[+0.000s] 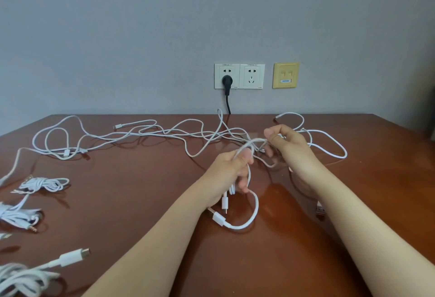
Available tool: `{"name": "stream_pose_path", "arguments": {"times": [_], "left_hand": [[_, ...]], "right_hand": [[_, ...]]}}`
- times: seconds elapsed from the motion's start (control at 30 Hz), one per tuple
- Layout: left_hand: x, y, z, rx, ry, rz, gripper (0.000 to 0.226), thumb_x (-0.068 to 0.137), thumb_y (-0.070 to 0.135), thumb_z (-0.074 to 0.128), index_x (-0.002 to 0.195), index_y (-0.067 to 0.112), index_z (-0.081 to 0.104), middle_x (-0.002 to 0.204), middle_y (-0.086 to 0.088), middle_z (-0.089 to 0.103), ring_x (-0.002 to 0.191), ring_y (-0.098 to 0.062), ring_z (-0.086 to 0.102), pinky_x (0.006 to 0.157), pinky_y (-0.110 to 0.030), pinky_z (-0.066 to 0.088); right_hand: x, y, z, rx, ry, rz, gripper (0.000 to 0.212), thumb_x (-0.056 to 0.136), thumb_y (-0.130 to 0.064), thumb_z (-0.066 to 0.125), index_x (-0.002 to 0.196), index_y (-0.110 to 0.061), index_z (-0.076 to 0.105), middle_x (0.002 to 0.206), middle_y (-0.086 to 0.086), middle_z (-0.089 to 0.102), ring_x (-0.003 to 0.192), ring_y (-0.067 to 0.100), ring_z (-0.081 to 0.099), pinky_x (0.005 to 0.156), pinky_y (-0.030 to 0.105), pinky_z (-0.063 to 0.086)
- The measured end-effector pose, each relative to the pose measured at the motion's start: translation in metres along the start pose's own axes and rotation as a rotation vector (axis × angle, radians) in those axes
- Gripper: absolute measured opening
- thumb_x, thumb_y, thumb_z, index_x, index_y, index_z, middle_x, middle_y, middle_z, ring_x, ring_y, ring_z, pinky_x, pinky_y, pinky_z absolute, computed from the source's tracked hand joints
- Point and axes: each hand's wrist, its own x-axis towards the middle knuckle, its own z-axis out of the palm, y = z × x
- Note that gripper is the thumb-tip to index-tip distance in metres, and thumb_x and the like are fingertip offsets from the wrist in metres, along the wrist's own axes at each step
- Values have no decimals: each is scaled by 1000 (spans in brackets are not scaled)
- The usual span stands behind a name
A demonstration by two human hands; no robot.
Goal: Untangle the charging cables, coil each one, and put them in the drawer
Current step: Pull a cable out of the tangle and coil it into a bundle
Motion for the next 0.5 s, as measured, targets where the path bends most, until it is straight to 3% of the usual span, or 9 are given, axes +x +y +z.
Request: {"name": "stream_pose_path", "arguments": {"times": [0.1,0.23,0.3,0.37,0.5], "left_hand": [[2,2,-9,-108,148,-8,31,97,35,40,76,13,47,43,11,31,32,-4,28,35,-15,30],[5,1,-14,-114,251,-37,32,98,38,40,76,15,46,43,11,28,33,-3,24,32,-14,25],[6,0,-14,-88,281,-42,33,98,38,40,76,15,46,43,11,29,34,-3,24,33,-15,25],[7,-2,-15,-60,320,-29,32,99,38,39,77,16,47,41,12,30,34,-4,25,34,-16,26],[9,-4,-17,23,408,2,31,99,34,40,76,17,49,51,6,33,33,-5,28,36,-18,29]], "right_hand": [[-1,8,2,-18,-41,-17,23,96,-10,46,74,-12,51,44,-5,49,38,7,41,50,20,35],[-2,8,8,-198,35,-116,26,95,-10,49,70,-14,53,49,-2,45,39,3,38,46,14,32],[-4,4,10,-447,87,-248,21,94,-18,50,73,-17,53,51,-4,48,45,7,42,50,17,33],[-8,0,15,-629,85,-325,17,94,-22,49,78,-20,51,51,-4,50,52,12,44,60,30,39],[-16,-4,28,-779,18,-297,16,95,-25,43,82,-21,51,60,-3,49,71,27,49,64,33,36]]}}
